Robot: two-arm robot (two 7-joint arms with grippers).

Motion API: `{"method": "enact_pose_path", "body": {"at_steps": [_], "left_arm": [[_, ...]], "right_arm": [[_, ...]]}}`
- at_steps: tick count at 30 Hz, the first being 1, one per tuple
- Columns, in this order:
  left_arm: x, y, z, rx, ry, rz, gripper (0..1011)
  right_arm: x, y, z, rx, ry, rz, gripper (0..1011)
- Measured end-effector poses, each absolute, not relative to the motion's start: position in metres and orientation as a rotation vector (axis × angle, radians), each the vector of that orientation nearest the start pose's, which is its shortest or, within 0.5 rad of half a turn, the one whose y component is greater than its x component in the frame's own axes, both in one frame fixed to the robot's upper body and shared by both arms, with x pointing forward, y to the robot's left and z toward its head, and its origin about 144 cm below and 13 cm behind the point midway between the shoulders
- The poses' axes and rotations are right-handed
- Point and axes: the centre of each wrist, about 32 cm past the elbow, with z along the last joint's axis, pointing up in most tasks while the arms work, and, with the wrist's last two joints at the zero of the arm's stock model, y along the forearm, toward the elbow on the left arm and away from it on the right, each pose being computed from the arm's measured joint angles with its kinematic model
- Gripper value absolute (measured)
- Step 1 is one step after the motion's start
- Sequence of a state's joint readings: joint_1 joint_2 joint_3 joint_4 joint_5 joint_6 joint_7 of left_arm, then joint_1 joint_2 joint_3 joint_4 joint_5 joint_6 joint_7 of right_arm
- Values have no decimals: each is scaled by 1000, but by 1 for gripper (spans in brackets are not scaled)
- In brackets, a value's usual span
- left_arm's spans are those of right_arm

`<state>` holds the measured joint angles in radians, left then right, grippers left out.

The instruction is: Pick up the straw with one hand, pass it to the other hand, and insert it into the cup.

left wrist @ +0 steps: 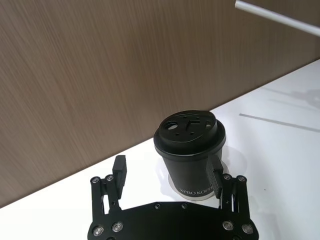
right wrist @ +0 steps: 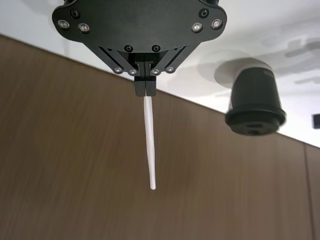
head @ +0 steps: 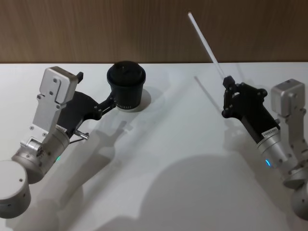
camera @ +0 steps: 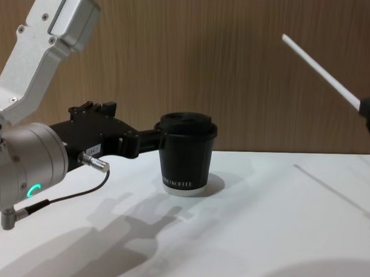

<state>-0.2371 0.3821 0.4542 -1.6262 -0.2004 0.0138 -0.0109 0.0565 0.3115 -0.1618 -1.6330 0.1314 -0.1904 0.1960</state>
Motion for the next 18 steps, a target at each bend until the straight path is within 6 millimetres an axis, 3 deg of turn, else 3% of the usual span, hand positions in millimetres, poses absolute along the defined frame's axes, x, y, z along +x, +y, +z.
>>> {"method": "enact_pose_path", "body": {"at_steps": [18], "left_arm": [[492, 198, 1204, 61, -268, 1124, 1003]], "right_arm": [[472, -283, 1198, 189, -452, -905, 0]]}}
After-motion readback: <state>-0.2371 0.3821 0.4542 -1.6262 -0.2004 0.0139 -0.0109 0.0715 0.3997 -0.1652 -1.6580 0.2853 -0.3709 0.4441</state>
